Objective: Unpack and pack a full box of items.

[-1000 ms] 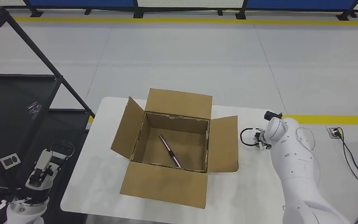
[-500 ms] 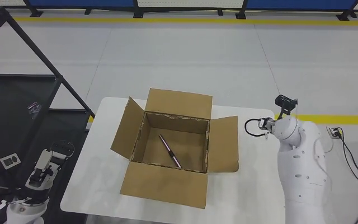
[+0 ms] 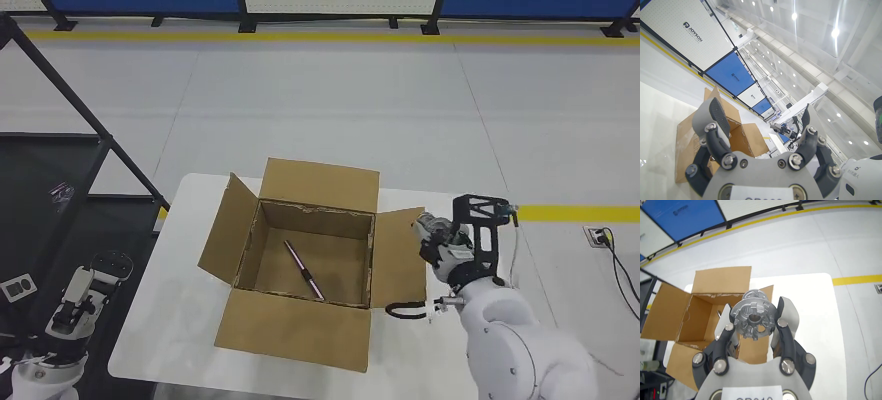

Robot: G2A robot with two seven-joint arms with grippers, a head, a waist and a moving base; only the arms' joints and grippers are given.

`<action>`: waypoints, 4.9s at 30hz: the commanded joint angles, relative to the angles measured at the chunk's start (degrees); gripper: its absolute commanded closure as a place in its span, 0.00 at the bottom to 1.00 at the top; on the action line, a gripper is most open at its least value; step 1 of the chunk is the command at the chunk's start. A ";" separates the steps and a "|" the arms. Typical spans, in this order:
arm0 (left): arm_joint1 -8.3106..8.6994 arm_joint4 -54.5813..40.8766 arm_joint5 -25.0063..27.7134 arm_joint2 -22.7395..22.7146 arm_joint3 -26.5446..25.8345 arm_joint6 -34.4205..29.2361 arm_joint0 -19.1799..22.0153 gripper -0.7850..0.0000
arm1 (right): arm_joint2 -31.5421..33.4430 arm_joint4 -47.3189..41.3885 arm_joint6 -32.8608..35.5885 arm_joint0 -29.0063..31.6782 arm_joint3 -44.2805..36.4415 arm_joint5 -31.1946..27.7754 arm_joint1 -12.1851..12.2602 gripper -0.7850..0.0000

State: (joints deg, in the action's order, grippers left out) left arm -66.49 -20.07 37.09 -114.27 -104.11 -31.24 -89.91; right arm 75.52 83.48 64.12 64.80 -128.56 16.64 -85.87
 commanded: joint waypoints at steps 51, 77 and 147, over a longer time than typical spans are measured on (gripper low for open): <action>0.00 0.00 0.00 0.00 0.00 0.00 0.00 0.00 | -38.94 -11.99 -9.80 -46.66 104.00 14.86 -26.14 0.50; 0.00 0.00 0.00 0.00 0.00 0.00 0.00 0.00 | -32.45 -16.61 -17.38 -48.02 102.96 11.34 -26.73 0.07; 2.38 23.98 -16.39 29.17 8.59 -13.31 21.01 0.00 | 22.50 -63.66 16.30 -7.73 30.74 -20.62 -4.53 0.00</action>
State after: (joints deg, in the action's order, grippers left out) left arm -64.12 3.93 20.72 -85.23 -95.62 -44.60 -68.95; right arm 98.67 20.33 80.95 57.18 -98.02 -4.69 -90.43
